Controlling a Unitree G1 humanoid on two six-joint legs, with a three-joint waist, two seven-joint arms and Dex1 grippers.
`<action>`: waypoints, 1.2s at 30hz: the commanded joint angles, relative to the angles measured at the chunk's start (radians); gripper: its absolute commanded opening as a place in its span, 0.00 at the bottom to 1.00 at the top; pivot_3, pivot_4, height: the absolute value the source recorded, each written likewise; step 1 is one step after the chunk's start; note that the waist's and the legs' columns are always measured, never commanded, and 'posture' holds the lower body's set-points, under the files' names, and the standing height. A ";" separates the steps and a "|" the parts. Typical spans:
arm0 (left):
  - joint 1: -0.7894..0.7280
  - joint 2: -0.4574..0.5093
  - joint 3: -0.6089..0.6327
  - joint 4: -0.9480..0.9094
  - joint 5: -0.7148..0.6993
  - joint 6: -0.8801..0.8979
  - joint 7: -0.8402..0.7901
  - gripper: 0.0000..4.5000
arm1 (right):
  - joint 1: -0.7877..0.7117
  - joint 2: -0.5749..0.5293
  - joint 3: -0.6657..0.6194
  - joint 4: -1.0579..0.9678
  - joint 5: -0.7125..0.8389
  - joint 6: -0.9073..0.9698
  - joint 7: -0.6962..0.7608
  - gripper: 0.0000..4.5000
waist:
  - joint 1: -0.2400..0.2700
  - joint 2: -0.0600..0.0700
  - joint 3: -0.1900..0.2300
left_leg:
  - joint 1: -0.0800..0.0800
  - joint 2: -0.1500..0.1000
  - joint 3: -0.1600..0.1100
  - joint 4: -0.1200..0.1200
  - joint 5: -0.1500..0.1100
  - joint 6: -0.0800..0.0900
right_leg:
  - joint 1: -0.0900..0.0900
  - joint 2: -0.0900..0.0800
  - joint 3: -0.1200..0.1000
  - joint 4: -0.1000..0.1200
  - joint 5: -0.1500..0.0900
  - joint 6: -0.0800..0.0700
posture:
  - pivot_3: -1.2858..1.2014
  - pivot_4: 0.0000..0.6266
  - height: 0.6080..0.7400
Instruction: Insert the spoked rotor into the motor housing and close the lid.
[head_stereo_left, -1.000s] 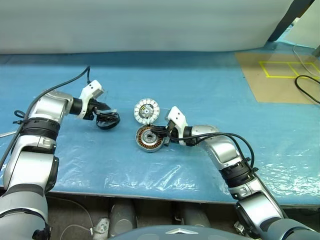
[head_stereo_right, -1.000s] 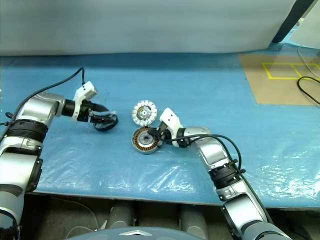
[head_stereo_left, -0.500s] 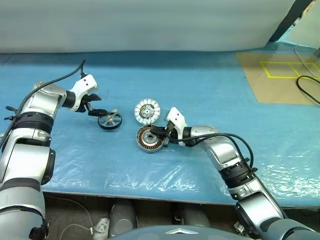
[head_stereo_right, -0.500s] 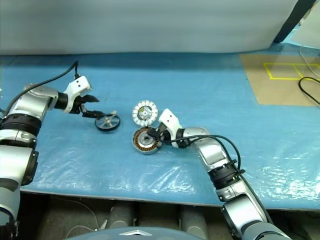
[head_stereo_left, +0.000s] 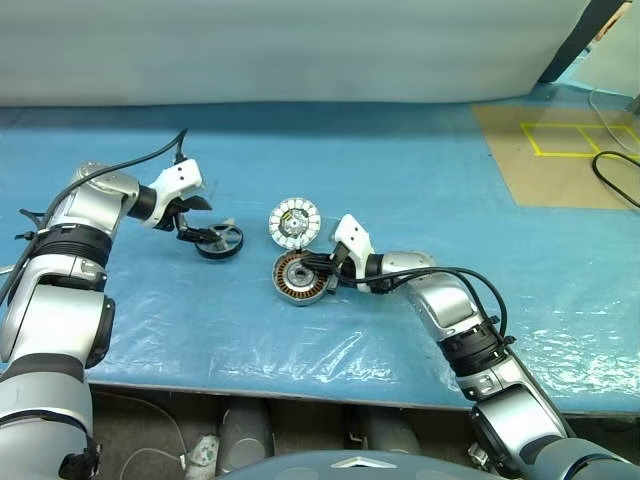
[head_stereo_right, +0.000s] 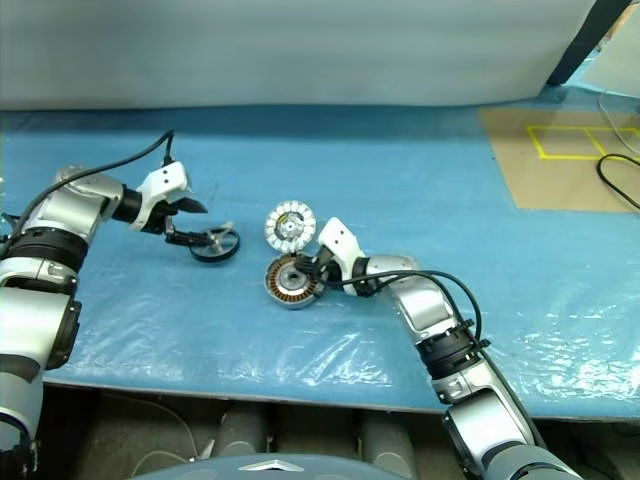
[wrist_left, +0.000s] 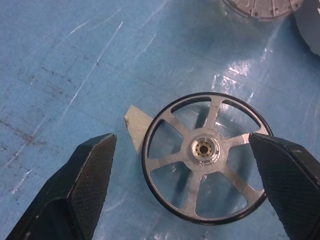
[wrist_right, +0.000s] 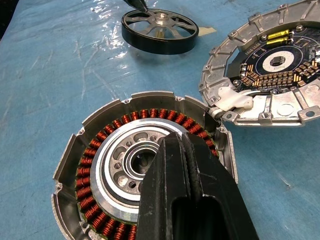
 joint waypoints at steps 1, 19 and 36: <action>-0.001 0.029 -0.006 -0.007 0.013 -0.029 -0.034 1.00 | 0.010 -0.002 -0.001 -0.015 0.000 0.000 0.002 0.00 | 0.001 0.000 0.000 | 0.000 0.000 0.000 0.000 0.000 0.000 | 0.000 0.000 0.000 0.000 0.000 0.000 | 0.52 0.24 1.00; 0.038 0.002 -0.004 -0.022 0.014 -0.066 -0.022 1.00 | 0.011 -0.005 -0.007 -0.025 0.007 0.007 0.002 0.00 | 0.009 0.000 0.000 | 0.001 0.000 0.000 0.000 0.000 0.000 | 0.000 0.000 0.000 0.001 0.000 0.000 | 0.52 0.24 1.00; 0.053 -0.007 -0.007 -0.035 0.019 -0.108 -0.032 1.00 | -0.028 -0.033 -0.017 -0.091 0.019 0.029 0.041 0.00 | 0.012 0.000 0.000 | 0.001 0.000 0.000 0.000 0.000 0.000 | 0.000 0.000 0.000 0.001 0.001 0.001 | 0.52 0.24 1.00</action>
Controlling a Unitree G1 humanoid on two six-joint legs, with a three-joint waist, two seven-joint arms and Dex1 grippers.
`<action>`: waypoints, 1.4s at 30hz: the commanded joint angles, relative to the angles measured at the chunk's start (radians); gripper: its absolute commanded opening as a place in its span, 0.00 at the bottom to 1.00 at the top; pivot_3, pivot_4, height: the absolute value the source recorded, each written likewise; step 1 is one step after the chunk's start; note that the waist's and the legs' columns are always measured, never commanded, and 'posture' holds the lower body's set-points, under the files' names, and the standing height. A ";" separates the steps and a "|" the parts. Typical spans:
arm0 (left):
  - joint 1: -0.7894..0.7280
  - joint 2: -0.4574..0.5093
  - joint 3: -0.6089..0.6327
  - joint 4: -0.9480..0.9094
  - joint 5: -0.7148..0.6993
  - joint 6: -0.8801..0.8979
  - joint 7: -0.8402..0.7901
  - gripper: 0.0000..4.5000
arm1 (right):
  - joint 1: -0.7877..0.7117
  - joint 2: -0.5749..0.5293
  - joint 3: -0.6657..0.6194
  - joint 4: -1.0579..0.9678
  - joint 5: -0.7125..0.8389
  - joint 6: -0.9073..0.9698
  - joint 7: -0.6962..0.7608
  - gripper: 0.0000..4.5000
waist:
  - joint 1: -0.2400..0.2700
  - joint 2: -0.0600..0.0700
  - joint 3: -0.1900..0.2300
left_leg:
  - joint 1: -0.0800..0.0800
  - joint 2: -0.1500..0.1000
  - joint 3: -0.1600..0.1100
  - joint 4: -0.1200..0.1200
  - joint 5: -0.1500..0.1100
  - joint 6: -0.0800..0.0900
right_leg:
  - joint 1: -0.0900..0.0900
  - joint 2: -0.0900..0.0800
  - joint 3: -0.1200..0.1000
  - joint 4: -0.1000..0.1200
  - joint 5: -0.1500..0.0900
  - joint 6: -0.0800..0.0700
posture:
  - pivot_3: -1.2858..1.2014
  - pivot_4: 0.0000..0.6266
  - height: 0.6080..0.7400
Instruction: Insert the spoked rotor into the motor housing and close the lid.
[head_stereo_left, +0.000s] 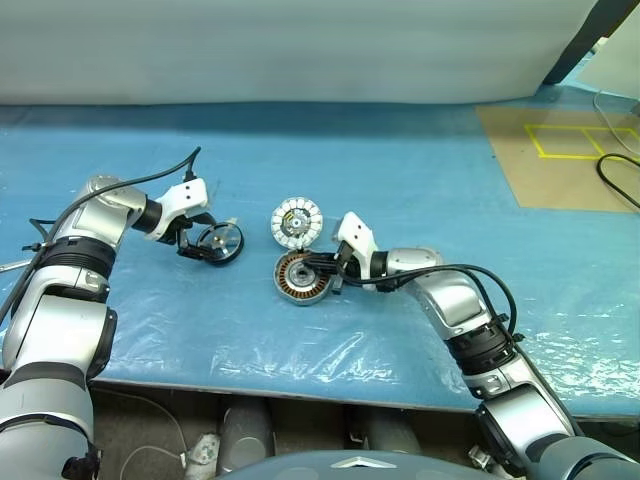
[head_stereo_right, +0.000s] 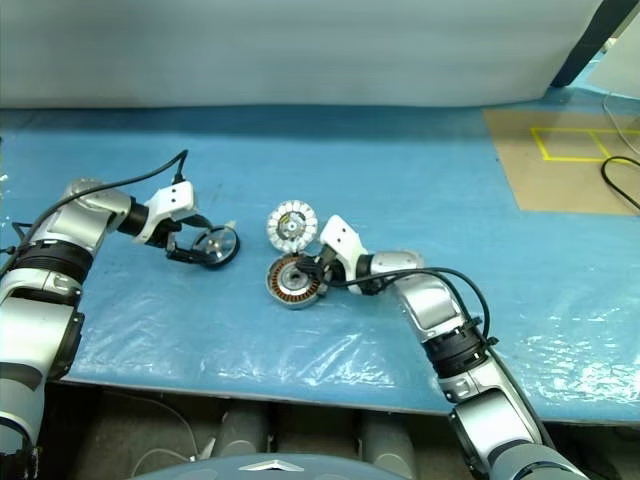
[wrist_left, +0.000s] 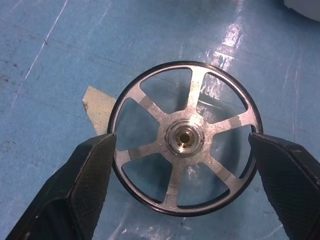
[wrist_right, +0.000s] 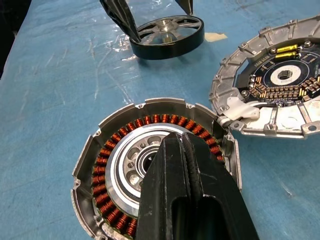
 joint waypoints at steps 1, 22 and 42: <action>-0.004 0.009 0.005 -0.025 -0.005 -0.018 -0.015 1.00 | -0.017 0.004 -0.015 -0.032 0.013 -0.009 -0.001 0.00 | 0.000 0.000 0.000 | 0.000 0.000 0.000 0.000 0.000 0.000 | 0.000 0.000 0.000 0.000 0.000 0.000 | 0.52 0.24 1.00; 0.014 0.015 0.001 -0.033 0.000 -0.101 -0.030 1.00 | -0.021 0.002 -0.015 -0.033 0.007 -0.020 -0.006 0.00 | 0.000 0.000 0.000 | 0.000 0.000 0.000 0.000 0.000 0.000 | 0.000 0.000 0.000 0.001 0.000 0.000 | 0.52 0.24 1.00; 0.007 0.009 0.066 -0.143 -0.129 0.112 -0.139 1.00 | -0.002 0.008 -0.001 -0.017 0.000 -0.026 -0.014 0.00 | 0.001 0.000 0.000 | 0.000 0.000 0.000 0.001 0.000 0.000 | 0.000 0.000 0.000 0.002 -0.001 -0.001 | 0.52 0.24 1.00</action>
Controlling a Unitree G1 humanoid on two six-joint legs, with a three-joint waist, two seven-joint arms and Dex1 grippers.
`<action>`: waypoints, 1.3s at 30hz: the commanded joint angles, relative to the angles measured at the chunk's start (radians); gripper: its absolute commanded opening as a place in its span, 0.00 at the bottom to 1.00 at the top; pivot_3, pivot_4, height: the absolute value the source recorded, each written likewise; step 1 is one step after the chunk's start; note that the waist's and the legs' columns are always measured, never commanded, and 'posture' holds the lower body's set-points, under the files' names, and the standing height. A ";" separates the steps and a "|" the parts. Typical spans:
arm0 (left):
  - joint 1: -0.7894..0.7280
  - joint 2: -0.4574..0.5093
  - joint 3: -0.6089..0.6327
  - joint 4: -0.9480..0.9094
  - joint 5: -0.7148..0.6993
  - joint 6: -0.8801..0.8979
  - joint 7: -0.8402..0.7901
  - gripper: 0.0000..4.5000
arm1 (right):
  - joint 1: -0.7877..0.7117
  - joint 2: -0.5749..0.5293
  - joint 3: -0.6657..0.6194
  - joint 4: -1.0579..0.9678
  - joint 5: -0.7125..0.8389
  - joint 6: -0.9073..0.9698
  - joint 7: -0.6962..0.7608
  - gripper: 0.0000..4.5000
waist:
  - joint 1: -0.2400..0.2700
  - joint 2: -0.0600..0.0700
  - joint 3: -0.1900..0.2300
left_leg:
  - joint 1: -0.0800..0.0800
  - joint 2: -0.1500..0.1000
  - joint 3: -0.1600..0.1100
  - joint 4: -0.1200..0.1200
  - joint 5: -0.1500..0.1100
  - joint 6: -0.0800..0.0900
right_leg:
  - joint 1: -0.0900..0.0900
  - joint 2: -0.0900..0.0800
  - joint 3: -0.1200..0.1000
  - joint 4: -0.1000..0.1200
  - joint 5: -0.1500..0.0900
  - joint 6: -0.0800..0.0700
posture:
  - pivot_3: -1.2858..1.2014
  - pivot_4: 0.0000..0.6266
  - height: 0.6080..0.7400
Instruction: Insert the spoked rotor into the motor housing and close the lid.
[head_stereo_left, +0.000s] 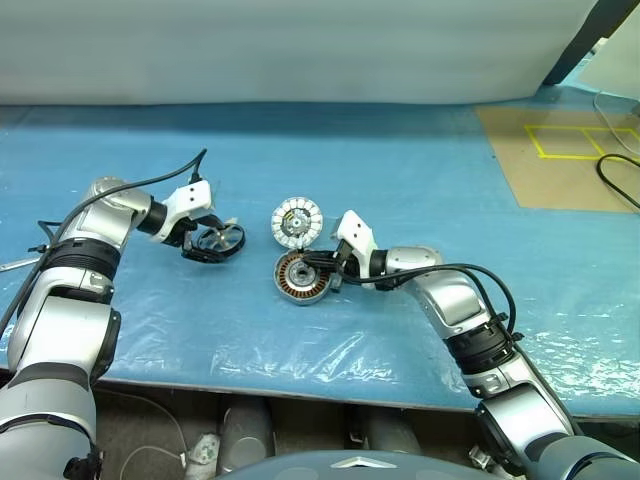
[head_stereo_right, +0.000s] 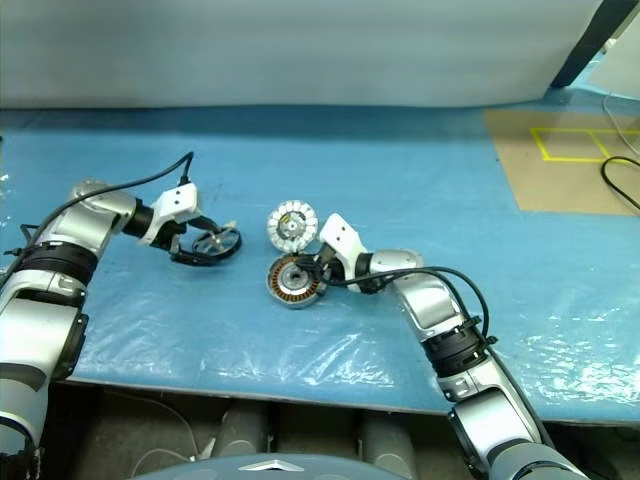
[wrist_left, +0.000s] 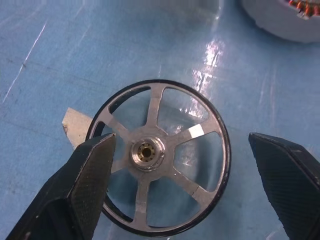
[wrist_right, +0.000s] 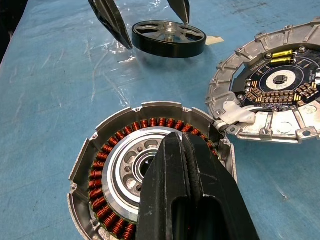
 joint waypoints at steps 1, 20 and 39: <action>0.006 0.026 0.055 -0.139 -0.093 0.120 -0.074 1.00 | -0.001 0.005 -0.001 -0.015 0.003 -0.021 0.002 0.00 | 0.000 0.000 0.000 | 0.000 0.000 0.000 0.000 0.000 0.000 | 0.000 0.000 0.000 0.000 0.000 0.000 | 0.52 0.24 1.00; -0.006 0.045 0.000 -0.095 0.007 0.080 0.090 0.81 | 0.002 0.006 -0.001 -0.006 0.002 -0.024 -0.001 0.00 | -0.002 0.000 0.000 | 0.000 0.000 0.000 0.000 0.000 0.000 | 0.000 0.000 0.000 0.000 0.000 0.000 | 0.52 0.24 1.00; -0.004 0.035 -0.022 0.013 0.061 -0.068 0.116 0.81 | 0.008 0.003 -0.001 -0.013 0.004 -0.022 -0.003 0.00 | 0.000 0.000 0.000 | 0.000 0.000 0.000 0.000 0.000 0.000 | 0.000 0.000 0.000 0.000 0.000 0.000 | 0.52 0.24 1.00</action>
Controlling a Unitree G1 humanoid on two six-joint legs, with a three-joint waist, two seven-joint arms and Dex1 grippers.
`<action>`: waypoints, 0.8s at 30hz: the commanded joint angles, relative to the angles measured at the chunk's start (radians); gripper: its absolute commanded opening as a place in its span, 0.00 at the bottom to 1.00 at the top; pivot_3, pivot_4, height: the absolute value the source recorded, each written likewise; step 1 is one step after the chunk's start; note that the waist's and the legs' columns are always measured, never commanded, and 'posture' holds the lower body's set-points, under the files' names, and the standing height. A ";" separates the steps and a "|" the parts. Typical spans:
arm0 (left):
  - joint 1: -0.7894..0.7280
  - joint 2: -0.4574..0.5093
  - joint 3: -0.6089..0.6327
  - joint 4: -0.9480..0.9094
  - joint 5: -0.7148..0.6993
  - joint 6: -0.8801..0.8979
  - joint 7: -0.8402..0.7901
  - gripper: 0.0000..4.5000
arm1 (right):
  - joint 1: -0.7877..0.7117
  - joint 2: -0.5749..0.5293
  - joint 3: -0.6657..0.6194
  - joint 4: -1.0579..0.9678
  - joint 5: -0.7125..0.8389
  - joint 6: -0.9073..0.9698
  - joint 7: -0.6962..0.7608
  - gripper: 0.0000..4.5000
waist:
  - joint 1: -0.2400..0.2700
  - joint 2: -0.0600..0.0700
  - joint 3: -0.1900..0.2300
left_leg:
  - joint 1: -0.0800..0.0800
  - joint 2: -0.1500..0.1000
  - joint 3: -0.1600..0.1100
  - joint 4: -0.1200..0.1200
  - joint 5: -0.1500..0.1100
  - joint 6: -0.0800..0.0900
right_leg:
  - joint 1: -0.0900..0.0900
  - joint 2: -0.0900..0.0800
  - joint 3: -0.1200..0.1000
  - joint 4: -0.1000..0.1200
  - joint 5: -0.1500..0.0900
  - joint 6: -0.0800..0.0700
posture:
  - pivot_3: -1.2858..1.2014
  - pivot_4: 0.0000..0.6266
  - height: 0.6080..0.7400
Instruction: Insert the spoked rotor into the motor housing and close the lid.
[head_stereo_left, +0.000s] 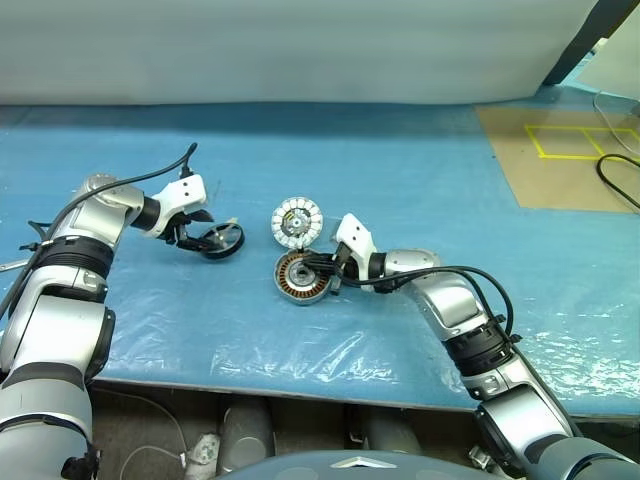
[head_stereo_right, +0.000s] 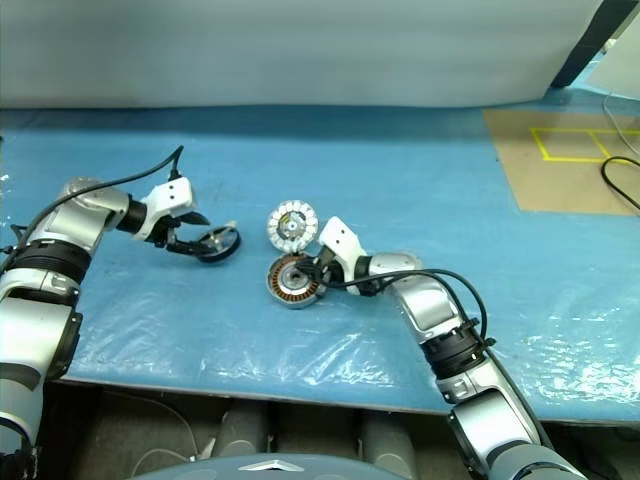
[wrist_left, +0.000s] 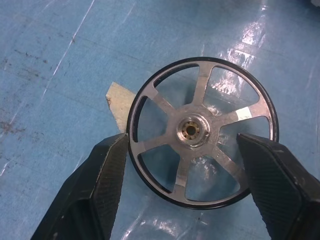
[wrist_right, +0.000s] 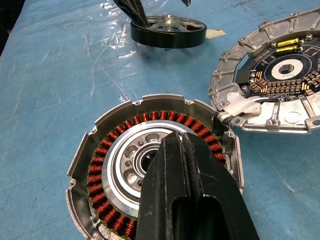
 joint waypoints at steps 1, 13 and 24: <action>0.006 0.009 0.001 -0.021 -0.002 -0.029 -0.021 0.81 | 0.000 -0.001 -0.008 -0.030 0.006 -0.011 0.002 0.00 | 0.000 0.000 0.000 | 0.000 0.000 0.000 0.000 0.000 0.000 | 0.000 0.000 0.000 0.000 0.000 0.000 | 0.52 0.24 1.00; 0.025 -0.002 -0.027 -0.008 0.034 -0.058 -0.012 0.48 | 0.001 0.006 -0.017 -0.033 0.011 -0.009 -0.011 0.00 | 0.000 0.000 0.000 | 0.001 0.000 0.000 0.000 0.000 0.000 | 0.000 0.000 0.000 0.001 0.000 -0.001 | 0.52 0.24 1.00; 0.042 -0.004 0.069 -0.180 -0.150 0.122 -0.159 0.30 | -0.026 -0.055 -0.094 -0.150 0.097 0.094 0.026 0.00 | 0.003 0.000 0.000 | 0.001 0.000 0.000 0.004 0.000 0.000 | 0.001 0.000 0.001 0.004 -0.001 -0.001 | 0.52 0.24 1.00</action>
